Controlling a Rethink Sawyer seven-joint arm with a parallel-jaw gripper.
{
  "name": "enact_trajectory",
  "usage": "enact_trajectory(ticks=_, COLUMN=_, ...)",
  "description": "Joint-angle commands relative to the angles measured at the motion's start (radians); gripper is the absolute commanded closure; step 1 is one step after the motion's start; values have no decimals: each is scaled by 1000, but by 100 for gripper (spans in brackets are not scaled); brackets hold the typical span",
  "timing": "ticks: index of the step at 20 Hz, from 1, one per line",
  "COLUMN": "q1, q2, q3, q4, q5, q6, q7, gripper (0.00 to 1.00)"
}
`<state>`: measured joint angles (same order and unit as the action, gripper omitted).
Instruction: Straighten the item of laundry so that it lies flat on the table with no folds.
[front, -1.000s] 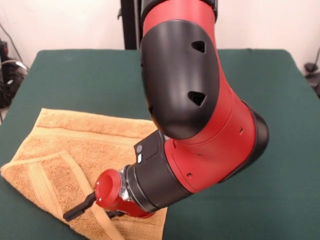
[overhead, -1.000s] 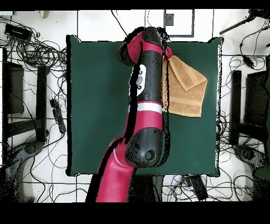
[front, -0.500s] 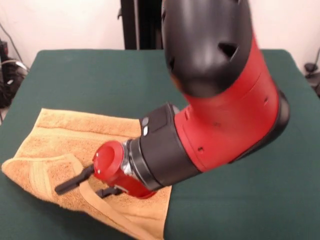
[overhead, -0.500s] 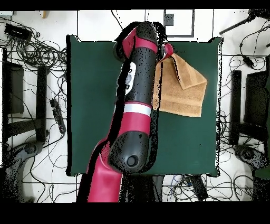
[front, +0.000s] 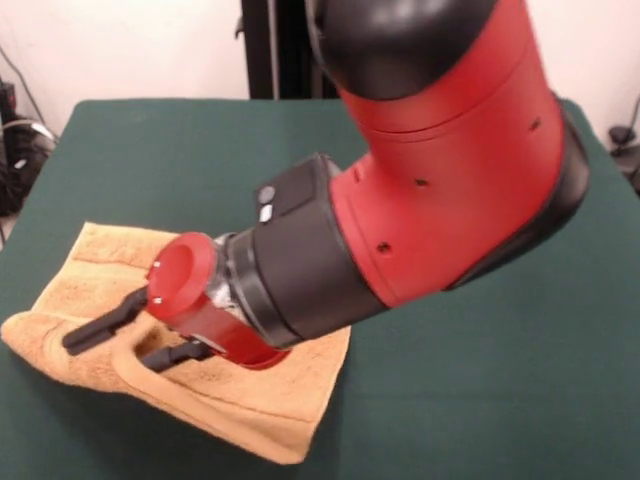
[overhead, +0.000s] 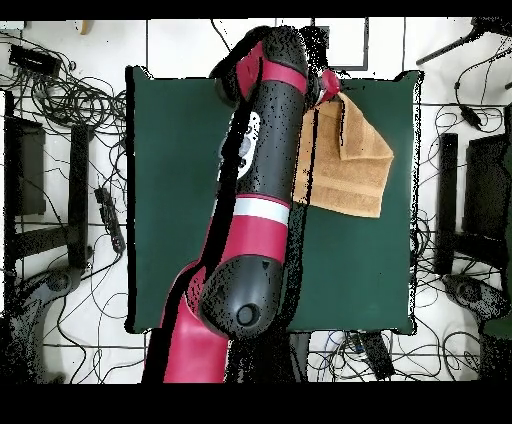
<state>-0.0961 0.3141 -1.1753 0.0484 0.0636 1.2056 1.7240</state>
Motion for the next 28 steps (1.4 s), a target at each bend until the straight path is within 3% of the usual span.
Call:
enact_trajectory(ticks=1, q1=-22, q2=36, q3=38, q4=51, q5=-33, q6=-13, q7=-355, gripper=0)
enact_trajectory(ticks=11, q1=-40, q2=32, q3=71, q4=47, q5=-18, q6=-33, q7=-500, gripper=0)
enact_trajectory(ticks=28, q1=-108, q2=47, q3=6, q4=-63, q5=18, q6=22, q7=-698, gripper=0)
